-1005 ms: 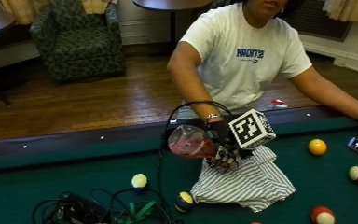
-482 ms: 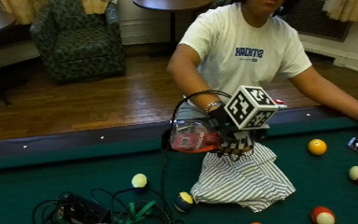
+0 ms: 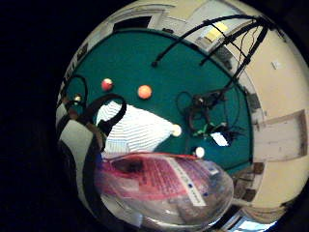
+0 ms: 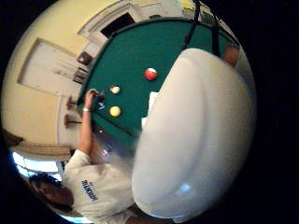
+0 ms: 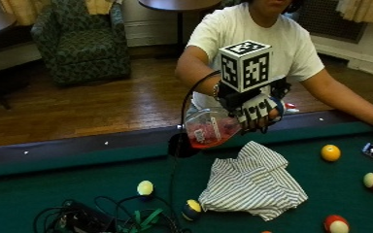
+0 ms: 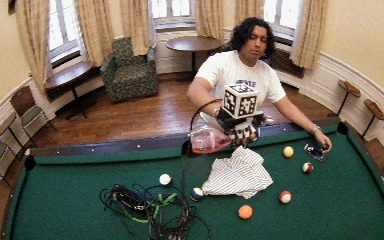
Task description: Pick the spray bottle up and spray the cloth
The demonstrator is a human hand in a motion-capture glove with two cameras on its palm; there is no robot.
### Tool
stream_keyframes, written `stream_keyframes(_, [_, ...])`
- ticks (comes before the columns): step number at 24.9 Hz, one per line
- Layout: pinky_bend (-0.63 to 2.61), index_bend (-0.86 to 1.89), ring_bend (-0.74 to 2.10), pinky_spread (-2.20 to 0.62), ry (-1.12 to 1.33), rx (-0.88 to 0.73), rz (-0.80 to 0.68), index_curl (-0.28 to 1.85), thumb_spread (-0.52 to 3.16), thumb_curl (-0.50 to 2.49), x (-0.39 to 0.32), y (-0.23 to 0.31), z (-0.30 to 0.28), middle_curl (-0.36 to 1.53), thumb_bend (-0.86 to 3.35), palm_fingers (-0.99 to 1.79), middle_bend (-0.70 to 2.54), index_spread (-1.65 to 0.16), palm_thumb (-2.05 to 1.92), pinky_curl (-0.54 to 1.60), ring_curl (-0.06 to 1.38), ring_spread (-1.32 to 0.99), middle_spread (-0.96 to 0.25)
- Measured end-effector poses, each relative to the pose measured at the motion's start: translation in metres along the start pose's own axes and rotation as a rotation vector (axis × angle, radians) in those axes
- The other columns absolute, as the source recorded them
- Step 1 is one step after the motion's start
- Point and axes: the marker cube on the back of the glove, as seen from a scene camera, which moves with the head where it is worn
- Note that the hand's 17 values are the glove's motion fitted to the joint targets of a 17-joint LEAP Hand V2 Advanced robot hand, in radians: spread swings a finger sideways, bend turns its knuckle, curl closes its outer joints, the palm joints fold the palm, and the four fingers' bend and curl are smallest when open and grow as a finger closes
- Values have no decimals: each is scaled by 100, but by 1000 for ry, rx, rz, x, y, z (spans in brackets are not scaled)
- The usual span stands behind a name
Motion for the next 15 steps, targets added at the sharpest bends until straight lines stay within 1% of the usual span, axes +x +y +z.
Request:
stream_keyframes(3, [42,20,65,-33,-219,26,6,58,12,79,-2,1,0,54,-3,135,55,-31,98,41,48,-24,-23])
stream_keyframes(9, [42,20,65,-32,-689,64,16,59,12,79,-22,4,23,55,-3,134,55,-31,98,41,48,-24,-23])
stream_keyframes(15, [42,20,66,-32,-982,131,-3,59,12,80,-47,-1,48,55,-3,134,55,-31,99,41,48,-23,-23])
